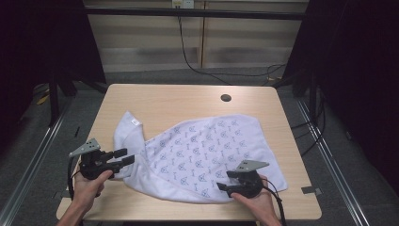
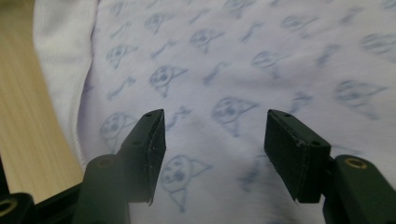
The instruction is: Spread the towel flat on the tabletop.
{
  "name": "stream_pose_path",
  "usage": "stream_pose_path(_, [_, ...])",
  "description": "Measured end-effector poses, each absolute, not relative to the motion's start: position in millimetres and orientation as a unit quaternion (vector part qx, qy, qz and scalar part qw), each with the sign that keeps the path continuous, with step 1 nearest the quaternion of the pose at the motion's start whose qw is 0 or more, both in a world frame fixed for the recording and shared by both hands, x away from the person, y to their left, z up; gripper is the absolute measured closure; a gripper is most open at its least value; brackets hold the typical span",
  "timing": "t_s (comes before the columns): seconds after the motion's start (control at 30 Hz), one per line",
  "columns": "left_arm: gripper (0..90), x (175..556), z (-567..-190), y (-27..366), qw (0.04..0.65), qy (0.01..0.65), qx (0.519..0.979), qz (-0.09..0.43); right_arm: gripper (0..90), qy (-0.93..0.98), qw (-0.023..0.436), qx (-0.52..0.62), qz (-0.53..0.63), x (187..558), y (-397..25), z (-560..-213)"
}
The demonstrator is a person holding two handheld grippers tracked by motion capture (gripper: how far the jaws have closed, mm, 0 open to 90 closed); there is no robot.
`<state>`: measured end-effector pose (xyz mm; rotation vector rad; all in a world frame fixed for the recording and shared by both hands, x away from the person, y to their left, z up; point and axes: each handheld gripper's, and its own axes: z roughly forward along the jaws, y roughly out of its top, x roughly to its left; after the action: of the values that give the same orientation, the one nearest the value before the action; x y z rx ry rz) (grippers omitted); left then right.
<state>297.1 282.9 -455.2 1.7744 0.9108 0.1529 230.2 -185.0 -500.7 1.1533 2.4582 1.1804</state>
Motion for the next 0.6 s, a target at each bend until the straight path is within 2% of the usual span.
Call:
stream_pose_path(0.07, [46.7,302,-459,287,0.534,0.396,0.744,0.070,39.9,0.831,0.107,0.383,0.390,228,-182,-503])
stream_pose_path(0.1, [46.7,305,-463,289,0.531,0.404,0.742,0.069,51.2,0.837,0.126,0.375,0.377,228,-180,-503])
stream_pose_path(0.13, [46.7,309,-468,293,0.525,0.416,0.739,0.070,56.2,0.842,0.143,0.366,0.370,228,-181,-503])
stream_pose_path(0.17, [46.7,309,-468,293,0.525,0.416,0.739,0.070,63.1,0.838,0.139,0.371,0.375,228,-183,-503])
stream_pose_path(0.2, [46.7,311,-472,295,0.519,0.422,0.740,0.070,63.1,0.838,0.139,0.371,0.375,228,-183,-503])
stream_pose_path(0.3, [47.2,311,-477,299,0.515,0.427,0.741,0.063,83.9,0.832,0.132,0.376,0.385,241,-200,-505])
stream_pose_path(0.43, [48.7,311,-476,299,0.518,0.426,0.739,0.066,86.6,0.828,0.130,0.390,0.380,252,-216,-504])
stream_pose_path(0.6, [49.0,315,-479,290,0.507,0.420,0.751,0.060,87.1,0.805,0.149,0.434,0.375,276,-260,-506])
